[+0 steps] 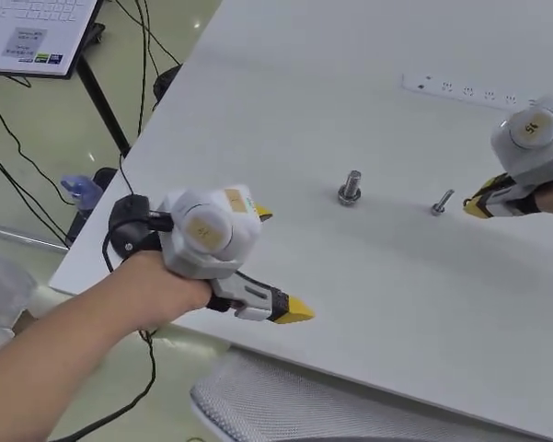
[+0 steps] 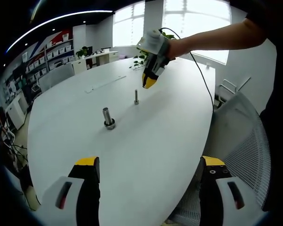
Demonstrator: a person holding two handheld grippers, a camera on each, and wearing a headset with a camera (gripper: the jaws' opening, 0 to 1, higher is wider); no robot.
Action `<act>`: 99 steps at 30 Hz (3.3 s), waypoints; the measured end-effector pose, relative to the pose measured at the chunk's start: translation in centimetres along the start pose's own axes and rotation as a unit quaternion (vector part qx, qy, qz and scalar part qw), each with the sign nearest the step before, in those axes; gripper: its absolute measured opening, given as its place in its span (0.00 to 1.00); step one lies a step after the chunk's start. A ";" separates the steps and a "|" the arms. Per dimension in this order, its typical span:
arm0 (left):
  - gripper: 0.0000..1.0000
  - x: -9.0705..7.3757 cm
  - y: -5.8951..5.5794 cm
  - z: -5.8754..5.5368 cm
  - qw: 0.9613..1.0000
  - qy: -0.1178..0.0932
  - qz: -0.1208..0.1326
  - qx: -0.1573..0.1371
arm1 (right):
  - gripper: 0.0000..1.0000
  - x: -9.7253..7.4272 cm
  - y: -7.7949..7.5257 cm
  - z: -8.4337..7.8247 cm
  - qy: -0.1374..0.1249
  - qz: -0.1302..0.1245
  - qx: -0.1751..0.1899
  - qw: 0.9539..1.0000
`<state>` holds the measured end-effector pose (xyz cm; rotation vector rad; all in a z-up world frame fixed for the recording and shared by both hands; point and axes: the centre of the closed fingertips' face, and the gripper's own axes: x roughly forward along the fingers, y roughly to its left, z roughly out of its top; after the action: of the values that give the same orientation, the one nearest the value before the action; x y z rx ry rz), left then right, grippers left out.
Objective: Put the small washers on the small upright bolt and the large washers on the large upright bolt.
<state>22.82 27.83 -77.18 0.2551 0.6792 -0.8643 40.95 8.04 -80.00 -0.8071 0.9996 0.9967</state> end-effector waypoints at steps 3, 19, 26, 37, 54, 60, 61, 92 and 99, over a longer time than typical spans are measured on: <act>0.88 0.1 0.0 -0.1 1.000 0.001 -0.001 -0.002 | 0.12 0.2 -0.3 0.5 -0.001 0.001 -0.001 1.000; 0.87 0.1 0.5 -0.6 1.000 0.005 -0.002 -0.009 | 0.12 1.7 -1.2 2.0 -0.001 0.006 -0.012 1.000; 0.84 0.1 0.9 -0.5 1.000 0.003 0.001 -0.012 | 0.12 2.0 -1.1 1.9 0.001 0.009 -0.009 1.000; 0.84 0.1 1.1 -0.6 1.000 0.002 0.002 -0.015 | 0.12 2.8 -1.1 2.0 0.008 0.013 -0.017 1.000; 0.84 -0.1 1.2 -1.1 1.000 0.004 0.004 -0.023 | 0.12 4.1 -0.9 1.5 0.027 0.015 -0.036 0.999; 0.83 0.0 1.2 -1.2 1.000 0.004 0.003 -0.027 | 0.12 4.8 -0.7 1.1 0.035 0.017 -0.042 0.998; 0.83 0.0 1.2 -1.2 1.000 0.003 0.003 -0.027 | 0.12 4.8 -0.6 1.0 0.036 0.017 -0.043 0.998; 0.81 -0.3 0.8 -1.5 0.999 0.007 0.002 -0.037 | 0.13 6.5 -0.7 0.3 0.053 0.032 -0.047 0.997; 0.80 -0.4 0.7 -1.6 0.999 0.008 0.003 -0.037 | 0.17 6.7 -1.0 0.3 0.051 0.029 -0.041 0.997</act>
<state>22.49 29.21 -78.18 0.1978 0.7231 -0.8313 43.32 9.93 -86.06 -0.9097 1.0798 1.0596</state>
